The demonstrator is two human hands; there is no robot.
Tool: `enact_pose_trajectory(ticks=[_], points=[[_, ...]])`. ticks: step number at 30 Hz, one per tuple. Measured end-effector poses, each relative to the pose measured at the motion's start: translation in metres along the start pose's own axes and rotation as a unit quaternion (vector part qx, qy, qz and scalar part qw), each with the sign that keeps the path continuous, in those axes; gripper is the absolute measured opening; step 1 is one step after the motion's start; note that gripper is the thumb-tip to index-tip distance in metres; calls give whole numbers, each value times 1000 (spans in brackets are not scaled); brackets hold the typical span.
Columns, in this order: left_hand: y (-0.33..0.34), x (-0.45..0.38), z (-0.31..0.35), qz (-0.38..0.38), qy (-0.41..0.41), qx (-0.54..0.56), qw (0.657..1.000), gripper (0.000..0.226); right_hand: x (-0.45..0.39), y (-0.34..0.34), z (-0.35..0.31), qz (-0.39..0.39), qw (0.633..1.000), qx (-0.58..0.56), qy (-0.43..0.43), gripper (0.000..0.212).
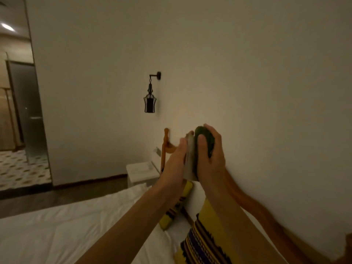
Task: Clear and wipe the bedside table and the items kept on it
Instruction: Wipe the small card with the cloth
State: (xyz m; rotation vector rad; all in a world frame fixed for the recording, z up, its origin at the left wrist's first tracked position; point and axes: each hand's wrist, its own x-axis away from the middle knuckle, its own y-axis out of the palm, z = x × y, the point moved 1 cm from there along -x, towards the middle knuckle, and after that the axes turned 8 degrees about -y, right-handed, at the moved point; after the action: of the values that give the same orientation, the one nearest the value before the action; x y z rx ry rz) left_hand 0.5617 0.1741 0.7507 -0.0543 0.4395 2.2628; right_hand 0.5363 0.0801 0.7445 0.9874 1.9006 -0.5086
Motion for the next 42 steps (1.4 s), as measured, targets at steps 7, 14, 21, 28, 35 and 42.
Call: enact_pose_trajectory(ticks=[7,14,21,28,35,42], points=[[-16,-7,40,68,45,-17,997,53,25,41,-39,-22,998,12,-62,38],[-16,-3,38,33,146,-105,983,43,-38,45,-47,46,995,-56,75,28],[-53,-6,82,91,106,50,989,34,3,46,-61,-10,994,-108,32,32],[-63,-3,74,159,153,-86,972,47,6,51,-70,19,980,-178,82,25],[-66,13,72,29,130,-218,967,48,-20,48,-60,8,954,-218,207,16],[-58,-2,67,121,167,-188,960,47,1,51,-50,26,974,-183,129,24]])
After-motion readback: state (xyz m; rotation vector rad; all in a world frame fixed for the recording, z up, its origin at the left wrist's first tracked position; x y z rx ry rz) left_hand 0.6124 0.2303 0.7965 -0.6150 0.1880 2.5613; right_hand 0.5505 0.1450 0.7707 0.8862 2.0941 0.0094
